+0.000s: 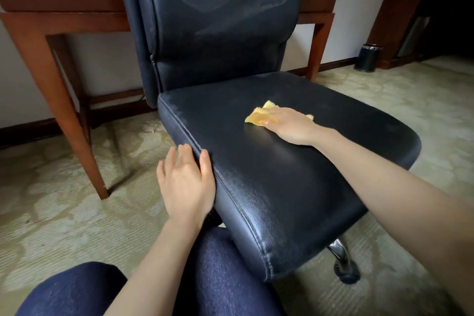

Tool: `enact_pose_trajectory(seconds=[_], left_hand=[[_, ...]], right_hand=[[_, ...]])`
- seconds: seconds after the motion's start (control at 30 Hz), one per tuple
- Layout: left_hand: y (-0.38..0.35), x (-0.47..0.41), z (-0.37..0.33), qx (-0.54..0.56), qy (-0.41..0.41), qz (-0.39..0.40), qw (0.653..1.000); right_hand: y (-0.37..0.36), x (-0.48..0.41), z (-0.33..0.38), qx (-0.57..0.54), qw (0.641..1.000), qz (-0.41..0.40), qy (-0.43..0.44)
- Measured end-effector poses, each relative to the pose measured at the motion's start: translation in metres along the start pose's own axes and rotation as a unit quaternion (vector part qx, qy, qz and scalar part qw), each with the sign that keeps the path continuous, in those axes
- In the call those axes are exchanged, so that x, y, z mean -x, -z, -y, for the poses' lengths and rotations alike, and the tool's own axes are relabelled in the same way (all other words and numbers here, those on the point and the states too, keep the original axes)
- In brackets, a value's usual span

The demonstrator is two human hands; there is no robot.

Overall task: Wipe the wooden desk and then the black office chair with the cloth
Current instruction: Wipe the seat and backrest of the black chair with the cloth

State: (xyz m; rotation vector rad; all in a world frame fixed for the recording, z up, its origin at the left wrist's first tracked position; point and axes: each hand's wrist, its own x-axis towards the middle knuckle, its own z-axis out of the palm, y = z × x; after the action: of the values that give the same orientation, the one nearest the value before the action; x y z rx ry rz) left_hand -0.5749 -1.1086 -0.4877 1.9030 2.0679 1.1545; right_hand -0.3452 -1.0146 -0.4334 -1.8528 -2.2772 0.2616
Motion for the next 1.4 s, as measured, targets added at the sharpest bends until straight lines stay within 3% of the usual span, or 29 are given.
enact_pose_trajectory(seconds=[0.13,0.23,0.37,0.43,0.57,0.77,0.93,1.2,1.4], left_hand=[[0.003,-0.001,-0.004,-0.026,-0.027,-0.031,0.999],[0.008,-0.006,-0.010,-0.024,-0.097,-0.042,0.994],[0.013,-0.038,-0.021,-0.018,-0.177,-0.016,0.984],[0.011,-0.061,-0.030,-0.029,-0.214,0.008,0.976],[-0.001,-0.103,-0.037,-0.045,-0.262,0.051,0.963],[-0.017,-0.152,-0.014,-0.053,-0.279,0.097,0.954],[-0.022,-0.195,0.011,-0.049,-0.350,0.101,0.930],[-0.044,-0.260,0.033,-0.012,-0.430,0.107,0.896],[-0.053,-0.263,0.046,0.085,-0.409,0.132,0.899]], right_hand=[[0.001,0.045,0.011,-0.005,0.993,-0.006,0.114],[0.000,0.080,0.017,-0.028,0.979,-0.037,0.199],[0.005,0.106,0.009,-0.104,0.967,0.013,0.232],[0.013,0.104,-0.001,-0.100,0.970,0.039,0.218],[0.027,0.079,-0.031,-0.033,0.988,0.012,0.149],[0.038,0.001,-0.085,-0.015,0.999,-0.011,-0.044],[0.038,-0.097,-0.109,0.011,0.987,-0.049,-0.155],[0.032,-0.230,-0.131,0.013,0.971,-0.051,-0.235],[0.034,-0.269,-0.135,0.012,0.976,-0.009,-0.217]])
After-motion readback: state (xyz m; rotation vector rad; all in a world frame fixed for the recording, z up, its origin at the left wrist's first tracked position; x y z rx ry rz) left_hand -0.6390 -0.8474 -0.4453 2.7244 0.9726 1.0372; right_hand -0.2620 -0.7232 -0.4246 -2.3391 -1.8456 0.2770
